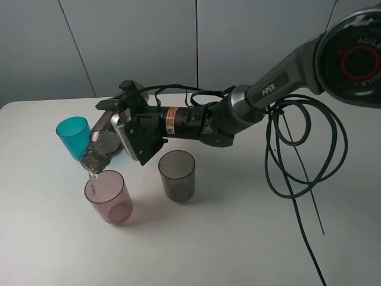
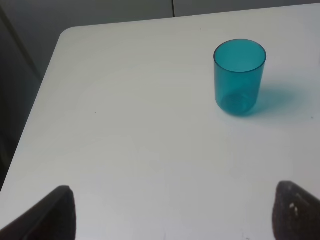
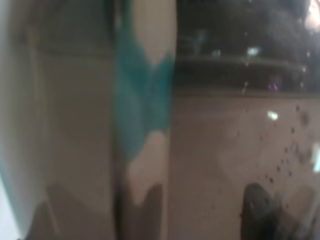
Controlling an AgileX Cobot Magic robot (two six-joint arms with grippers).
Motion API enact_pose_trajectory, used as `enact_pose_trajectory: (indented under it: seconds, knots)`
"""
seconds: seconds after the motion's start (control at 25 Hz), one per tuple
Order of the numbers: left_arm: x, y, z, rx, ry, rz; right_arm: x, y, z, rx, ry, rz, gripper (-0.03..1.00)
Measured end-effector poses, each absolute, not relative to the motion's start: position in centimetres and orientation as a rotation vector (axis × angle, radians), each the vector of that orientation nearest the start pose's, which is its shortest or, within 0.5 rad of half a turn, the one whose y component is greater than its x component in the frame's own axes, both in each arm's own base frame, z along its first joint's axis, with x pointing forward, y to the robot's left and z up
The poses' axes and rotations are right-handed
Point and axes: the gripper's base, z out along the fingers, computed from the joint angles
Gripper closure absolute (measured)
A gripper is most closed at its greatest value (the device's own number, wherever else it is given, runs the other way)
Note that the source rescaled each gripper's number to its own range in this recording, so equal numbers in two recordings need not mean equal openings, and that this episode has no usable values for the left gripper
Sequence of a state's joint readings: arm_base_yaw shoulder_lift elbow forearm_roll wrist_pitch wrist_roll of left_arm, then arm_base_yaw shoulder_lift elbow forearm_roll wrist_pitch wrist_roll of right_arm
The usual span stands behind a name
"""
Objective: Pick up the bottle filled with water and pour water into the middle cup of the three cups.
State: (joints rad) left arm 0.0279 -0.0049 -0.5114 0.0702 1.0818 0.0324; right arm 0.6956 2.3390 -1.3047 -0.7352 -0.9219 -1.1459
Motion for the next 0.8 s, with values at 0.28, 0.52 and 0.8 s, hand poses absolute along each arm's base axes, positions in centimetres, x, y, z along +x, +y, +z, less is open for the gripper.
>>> enact_pose_trajectory:
  seconds: [0.28,0.52,0.8]
  knots:
    - [-0.81,0.54,27.88,-0.002,2.049,0.12,32.49,33.49,9.52,-1.7,0.27,-0.217,0.97]
    - [-0.81,0.54,27.88,-0.002,2.049,0.12,32.42,33.51,9.49,-1.705,0.26,-0.215,0.97]
    - [-0.81,0.54,27.88,-0.002,2.049,0.12,32.27,33.54,9.43,-1.716,0.235,-0.211,0.97]
